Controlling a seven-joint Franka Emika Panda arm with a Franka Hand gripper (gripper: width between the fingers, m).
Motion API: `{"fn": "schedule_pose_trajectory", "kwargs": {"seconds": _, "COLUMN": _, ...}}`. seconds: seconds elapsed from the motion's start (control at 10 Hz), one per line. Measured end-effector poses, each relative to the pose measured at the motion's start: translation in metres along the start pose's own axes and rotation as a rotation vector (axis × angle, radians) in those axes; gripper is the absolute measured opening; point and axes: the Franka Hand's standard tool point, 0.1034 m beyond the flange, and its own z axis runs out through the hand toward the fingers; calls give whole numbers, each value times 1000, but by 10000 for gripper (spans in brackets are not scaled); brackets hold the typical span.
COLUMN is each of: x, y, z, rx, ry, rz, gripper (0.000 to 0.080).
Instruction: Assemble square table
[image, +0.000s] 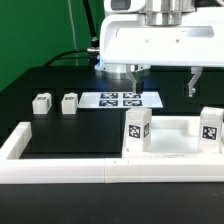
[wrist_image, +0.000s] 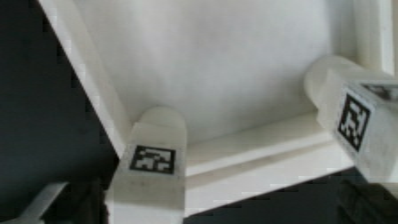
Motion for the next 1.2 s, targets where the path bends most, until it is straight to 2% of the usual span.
{"fn": "schedule_pose_trajectory", "kwargs": {"seconds": 0.2, "x": -16, "y": 23, "z": 16, "rx": -23, "ry": 12, "rz": -190, "gripper": 649}}
{"fn": "schedule_pose_trajectory", "kwargs": {"seconds": 0.3, "x": -15, "y": 33, "z": 26, "rx": -35, "ry": -1, "rz": -248, "gripper": 649}}
{"fn": "schedule_pose_trajectory", "kwargs": {"seconds": 0.5, "x": -19, "y": 46, "z": 59, "rx": -58, "ry": -34, "rz": -240, "gripper": 649}}
{"fn": "schedule_pose_trajectory", "kwargs": {"seconds": 0.6, "x": -21, "y": 49, "z": 73, "rx": -52, "ry": -49, "rz": -217, "gripper": 649}}
{"fn": "schedule_pose_trajectory", "kwargs": {"seconds": 0.7, "x": -23, "y": 49, "z": 81, "rx": -35, "ry": -56, "rz": -187, "gripper": 649}}
{"fn": "schedule_pose_trajectory", "kwargs": {"seconds": 0.8, "x": -23, "y": 48, "z": 85, "rx": -24, "ry": -41, "rz": -156, "gripper": 649}}
{"fn": "schedule_pose_trajectory", "kwargs": {"seconds": 1.0, "x": -23, "y": 43, "z": 88, "rx": -23, "ry": -28, "rz": -152, "gripper": 649}}
{"fn": "schedule_pose_trajectory", "kwargs": {"seconds": 1.1, "x": -23, "y": 44, "z": 89, "rx": -23, "ry": -28, "rz": -151, "gripper": 527}}
{"fn": "schedule_pose_trajectory", "kwargs": {"seconds": 1.2, "x": -24, "y": 44, "z": 89, "rx": -24, "ry": -28, "rz": -151, "gripper": 527}}
